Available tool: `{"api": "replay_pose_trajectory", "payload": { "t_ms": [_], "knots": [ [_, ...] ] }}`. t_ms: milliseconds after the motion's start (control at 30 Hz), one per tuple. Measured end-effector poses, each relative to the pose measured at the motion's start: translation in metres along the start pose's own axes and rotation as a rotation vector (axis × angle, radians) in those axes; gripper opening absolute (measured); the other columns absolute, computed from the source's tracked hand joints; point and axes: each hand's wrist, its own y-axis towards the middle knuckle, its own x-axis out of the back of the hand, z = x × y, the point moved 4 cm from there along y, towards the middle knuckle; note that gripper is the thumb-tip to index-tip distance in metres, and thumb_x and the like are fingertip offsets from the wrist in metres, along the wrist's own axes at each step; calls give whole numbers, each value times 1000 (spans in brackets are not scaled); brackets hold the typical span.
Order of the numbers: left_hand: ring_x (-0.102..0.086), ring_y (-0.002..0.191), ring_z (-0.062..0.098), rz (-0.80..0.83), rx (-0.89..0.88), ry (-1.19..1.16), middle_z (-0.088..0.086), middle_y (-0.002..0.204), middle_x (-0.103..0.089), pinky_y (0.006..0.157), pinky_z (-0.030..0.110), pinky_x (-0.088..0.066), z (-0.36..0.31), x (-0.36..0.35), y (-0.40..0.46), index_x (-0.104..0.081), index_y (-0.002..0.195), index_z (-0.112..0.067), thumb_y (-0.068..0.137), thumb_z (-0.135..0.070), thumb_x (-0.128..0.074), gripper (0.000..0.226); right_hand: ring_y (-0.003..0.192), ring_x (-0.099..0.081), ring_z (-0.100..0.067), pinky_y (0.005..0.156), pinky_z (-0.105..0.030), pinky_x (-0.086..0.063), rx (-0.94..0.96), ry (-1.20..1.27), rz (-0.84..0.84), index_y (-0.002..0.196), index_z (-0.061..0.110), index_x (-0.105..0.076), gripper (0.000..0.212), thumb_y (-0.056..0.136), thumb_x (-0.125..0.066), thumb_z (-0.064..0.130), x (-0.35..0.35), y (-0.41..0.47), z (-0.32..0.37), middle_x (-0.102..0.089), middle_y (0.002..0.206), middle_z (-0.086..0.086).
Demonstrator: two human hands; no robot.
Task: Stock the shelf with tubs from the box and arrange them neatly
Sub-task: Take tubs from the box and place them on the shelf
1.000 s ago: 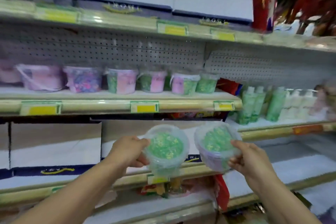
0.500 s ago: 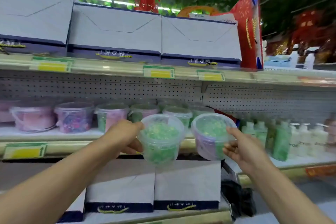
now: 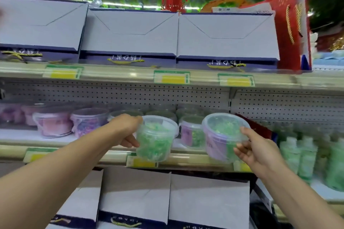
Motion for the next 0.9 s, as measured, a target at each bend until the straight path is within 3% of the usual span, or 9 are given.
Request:
{"api": "replay_pose_trajectory", "payload": {
  "t_ms": [167, 367, 500, 567, 633, 700, 800, 900],
  "knots": [
    [-57, 35, 17, 1, 11, -19, 17, 65, -58, 37, 18, -44, -6, -15, 22, -48, 112, 1, 99, -31, -35, 37, 57, -46, -16, 57, -29, -48, 3, 76, -34, 81, 6, -52, 16, 89, -62, 16, 3, 9, 12, -40, 67, -6],
    [-53, 43, 24, 21, 11, -158, 16, 61, -51, 36, 21, -43, -4, -24, 45, -52, 119, 6, 100, -25, -41, 38, 56, -48, -15, 42, -20, -52, 6, 146, -21, 77, 5, -49, 22, 88, -63, 17, -25, 14, 22, -43, 67, -6],
    [-59, 48, 27, -19, -20, -162, 18, 69, -54, 45, 29, -48, -6, -23, 48, -50, 115, 8, 99, -30, -44, 42, 55, -47, -14, 42, -21, -53, -30, 166, -12, 75, 6, -48, 24, 88, -64, 17, -62, 23, 21, -41, 64, -5],
    [-65, 57, 24, -27, -81, -120, 17, 85, -59, 49, 30, -51, -7, -21, 42, -45, 123, 3, 96, -39, -47, 50, 55, -48, -13, 43, -22, -53, -53, 164, -13, 77, 6, -48, 23, 88, -64, 18, -78, 31, 16, -42, 64, -6],
    [-66, 69, 19, 9, -194, -35, 12, 115, -55, 50, 27, -50, -7, -21, 33, -33, 136, -8, 89, -48, -54, 66, 55, -49, -13, 46, -24, -54, -56, 141, -19, 78, 6, -49, 22, 88, -64, 18, -90, 39, 13, -43, 63, -6],
    [-65, 79, 17, 38, -291, 101, 8, 128, -51, 55, 27, -52, -5, -20, 25, -26, 143, -15, 76, -58, -65, 89, 58, -52, -15, 55, -28, -56, -43, 144, -15, 82, 5, -50, 17, 90, -61, 15, -101, 46, 13, -45, 65, -8],
    [-61, 101, 24, 3, -323, 262, 5, 127, -54, 81, 38, -55, -3, -16, 23, -33, 140, -16, 55, -64, -77, 107, 69, -57, -21, 76, -38, -54, -38, 133, 31, 82, 2, -48, 12, 92, -55, 5, -111, 50, 15, -50, 79, -14],
    [-59, 102, 24, -8, -306, 337, 4, 122, -57, 83, 38, -53, -7, -15, 21, -42, 129, -15, 52, -59, -82, 97, 89, -60, -27, 77, -37, -52, -7, -30, 36, 98, -1, -50, 11, 90, -56, 2, -109, 52, 8, -54, 103, -19]
  ]
}}
